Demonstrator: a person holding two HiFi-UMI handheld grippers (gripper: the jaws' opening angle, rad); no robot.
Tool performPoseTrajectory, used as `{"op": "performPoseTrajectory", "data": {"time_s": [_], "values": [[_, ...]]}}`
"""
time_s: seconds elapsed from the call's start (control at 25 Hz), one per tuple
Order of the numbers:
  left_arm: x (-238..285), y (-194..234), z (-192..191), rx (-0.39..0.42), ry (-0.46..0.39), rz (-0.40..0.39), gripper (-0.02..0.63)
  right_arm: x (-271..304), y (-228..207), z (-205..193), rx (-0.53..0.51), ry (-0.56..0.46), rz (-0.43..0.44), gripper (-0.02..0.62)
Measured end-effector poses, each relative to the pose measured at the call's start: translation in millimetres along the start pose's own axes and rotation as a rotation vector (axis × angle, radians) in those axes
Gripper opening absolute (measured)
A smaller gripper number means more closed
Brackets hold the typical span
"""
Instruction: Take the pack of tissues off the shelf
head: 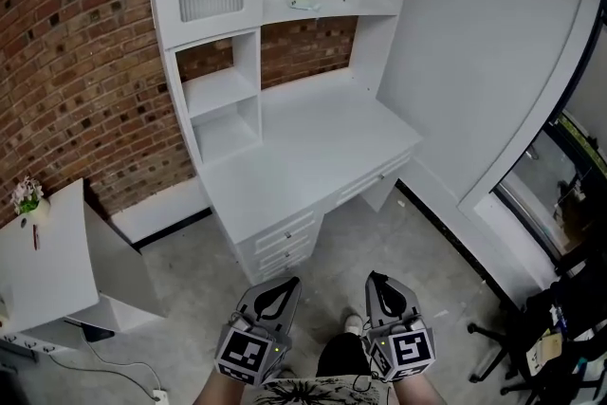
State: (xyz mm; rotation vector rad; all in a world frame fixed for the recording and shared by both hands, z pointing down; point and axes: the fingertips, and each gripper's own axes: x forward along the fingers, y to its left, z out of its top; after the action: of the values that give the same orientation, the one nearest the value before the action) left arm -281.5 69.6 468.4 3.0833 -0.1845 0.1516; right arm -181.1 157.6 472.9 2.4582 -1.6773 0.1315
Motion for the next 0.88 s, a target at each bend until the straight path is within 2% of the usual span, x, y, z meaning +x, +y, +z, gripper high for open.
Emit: {"op": "performPoseTrajectory", "data": {"time_s": [0.28,0.48,0.68,0.88], "values": [[77.7,16.5,-2.7,-0.009,0.03,0.102,0.014,68.1,-65.7,-2.3,0.008,-0.011,0.095,0.008],[165.8,14.1,14.5,-0.003,0.044,0.182,0.014,110.5,-153.4,13.6,0.01,-0.048,0.13,0.008],[255.4,0.4,26.5,0.01,0.039,0.218,0.014,152.5,-244.6,24.3,0.015,-0.066,0.167,0.008],[314.5,7.1,47.8,0.005,0.023,0.296,0.014,196.2,-298.7,29.1,0.012,-0.049,0.225,0.008]]}}
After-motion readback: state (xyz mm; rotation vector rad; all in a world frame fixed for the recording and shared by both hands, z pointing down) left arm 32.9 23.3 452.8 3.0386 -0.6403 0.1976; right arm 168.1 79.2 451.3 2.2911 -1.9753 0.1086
